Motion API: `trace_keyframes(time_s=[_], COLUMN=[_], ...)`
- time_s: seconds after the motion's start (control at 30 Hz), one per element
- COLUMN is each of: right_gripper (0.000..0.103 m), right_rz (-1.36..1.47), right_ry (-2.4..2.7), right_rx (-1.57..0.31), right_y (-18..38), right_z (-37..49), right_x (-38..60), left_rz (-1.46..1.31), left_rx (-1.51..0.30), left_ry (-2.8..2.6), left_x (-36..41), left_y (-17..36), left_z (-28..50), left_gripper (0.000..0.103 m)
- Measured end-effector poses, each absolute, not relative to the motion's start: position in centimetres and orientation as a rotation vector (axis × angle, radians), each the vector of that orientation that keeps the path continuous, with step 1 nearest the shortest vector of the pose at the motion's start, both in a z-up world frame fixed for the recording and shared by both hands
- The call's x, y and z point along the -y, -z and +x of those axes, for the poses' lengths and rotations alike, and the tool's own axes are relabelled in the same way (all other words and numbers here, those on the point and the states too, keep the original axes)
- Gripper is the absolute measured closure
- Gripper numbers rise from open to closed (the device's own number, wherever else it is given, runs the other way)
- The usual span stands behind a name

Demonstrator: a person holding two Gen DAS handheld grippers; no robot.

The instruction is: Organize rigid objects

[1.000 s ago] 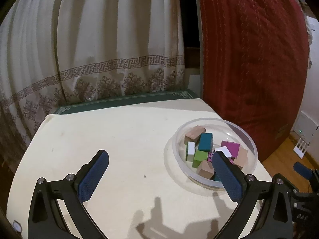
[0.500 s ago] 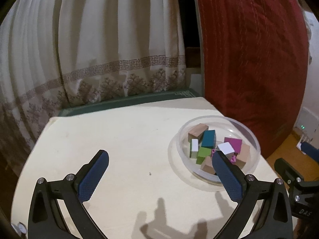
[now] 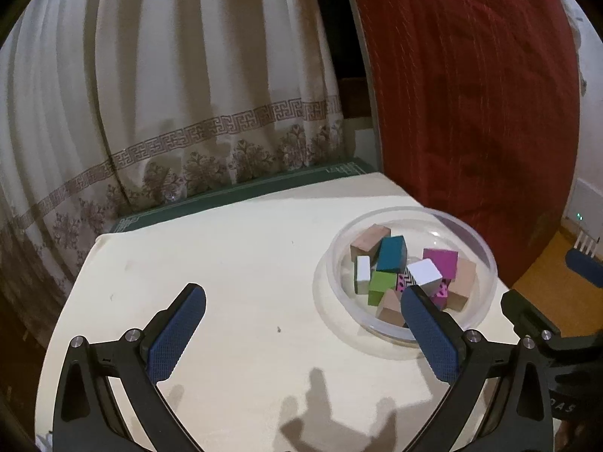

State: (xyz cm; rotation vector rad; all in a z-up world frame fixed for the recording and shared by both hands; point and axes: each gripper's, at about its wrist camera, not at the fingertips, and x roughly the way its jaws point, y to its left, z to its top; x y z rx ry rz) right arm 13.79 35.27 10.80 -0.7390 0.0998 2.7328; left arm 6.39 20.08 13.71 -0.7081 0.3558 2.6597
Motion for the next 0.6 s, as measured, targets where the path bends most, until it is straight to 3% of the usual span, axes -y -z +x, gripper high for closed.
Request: trace_keyframes(time_s=[0.6], right_gripper=[0.000], right_rz=[-0.786], right_ry=[-2.722], right_rx=[-0.113], right_y=[-9.4], right_z=[12.8], right_x=[-36.2], left_rz=[-0.811], left_rx=[-0.401], left_ry=[-2.620], left_x=[-22.3], left_y=[-11.9], left_z=[4.8], left_gripper=[0.000])
